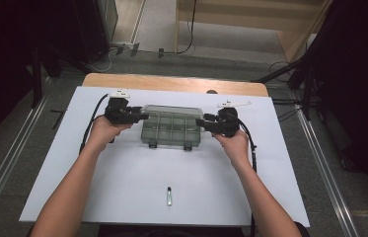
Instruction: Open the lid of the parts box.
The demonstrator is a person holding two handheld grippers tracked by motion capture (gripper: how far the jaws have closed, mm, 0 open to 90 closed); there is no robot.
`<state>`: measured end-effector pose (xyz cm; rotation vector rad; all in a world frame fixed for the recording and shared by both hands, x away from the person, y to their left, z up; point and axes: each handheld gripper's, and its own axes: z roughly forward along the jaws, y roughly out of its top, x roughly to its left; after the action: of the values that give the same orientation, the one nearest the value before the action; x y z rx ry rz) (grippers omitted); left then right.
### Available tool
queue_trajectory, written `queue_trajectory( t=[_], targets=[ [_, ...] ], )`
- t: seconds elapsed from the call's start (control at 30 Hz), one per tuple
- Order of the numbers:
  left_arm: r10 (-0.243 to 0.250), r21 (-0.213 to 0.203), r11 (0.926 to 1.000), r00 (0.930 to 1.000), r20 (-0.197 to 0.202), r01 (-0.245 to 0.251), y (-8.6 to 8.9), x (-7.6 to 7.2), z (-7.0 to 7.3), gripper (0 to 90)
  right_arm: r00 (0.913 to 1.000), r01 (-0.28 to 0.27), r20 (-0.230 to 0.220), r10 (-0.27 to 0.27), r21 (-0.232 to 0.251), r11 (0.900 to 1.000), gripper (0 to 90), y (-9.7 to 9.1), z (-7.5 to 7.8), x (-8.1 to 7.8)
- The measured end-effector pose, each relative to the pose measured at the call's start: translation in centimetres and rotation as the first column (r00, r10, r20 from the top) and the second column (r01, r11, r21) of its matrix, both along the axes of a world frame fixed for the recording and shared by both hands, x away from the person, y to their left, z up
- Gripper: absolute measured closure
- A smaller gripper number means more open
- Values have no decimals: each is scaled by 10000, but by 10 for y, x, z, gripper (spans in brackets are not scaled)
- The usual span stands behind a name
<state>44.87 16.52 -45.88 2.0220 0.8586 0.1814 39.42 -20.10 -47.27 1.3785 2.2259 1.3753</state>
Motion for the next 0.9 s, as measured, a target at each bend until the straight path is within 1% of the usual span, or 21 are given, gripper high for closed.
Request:
queue_trajectory(
  t=[0.13,0.23,0.3,0.37,0.47,0.53,0.63,0.73,0.83,0.9],
  targets=[
    [39,17,10000,10000,10,-39,0,0,0,553,9998,17,216,-17,20,10000,502,1,0,5],
    [90,-26,10000,10000,9,-90,-1,0,0,553,9980,5,627,4,-142,9999,516,3,2,6],
    [168,-46,9998,9999,5,-168,-1,0,0,553,9982,-40,605,48,-130,9999,516,4,4,8],
    [266,-81,9996,9996,-17,-266,-2,0,0,553,9973,14,735,-5,-123,9999,523,4,5,9],
    [341,-155,9993,9994,76,-340,-2,1,0,553,9964,98,848,-88,-113,9999,539,5,7,10],
    [380,-202,9991,9992,134,-377,-3,1,1,553,9962,111,862,-102,-100,9999,551,4,8,10],
    [462,-128,9989,9986,264,-459,-5,2,1,553,9964,100,847,-97,-40,9999,556,4,9,12],
    [524,-26,9986,9981,329,-523,-6,3,2,552,9959,131,896,-121,-105,9999,564,4,11,14],
    [547,-206,9983,9980,310,-540,-6,5,3,551,9962,122,865,-108,-155,9998,566,4,13,17],
    [572,-252,9981,9976,384,-563,-6,5,4,551,9964,135,835,-123,-135,9998,568,4,14,18]
  ],
)
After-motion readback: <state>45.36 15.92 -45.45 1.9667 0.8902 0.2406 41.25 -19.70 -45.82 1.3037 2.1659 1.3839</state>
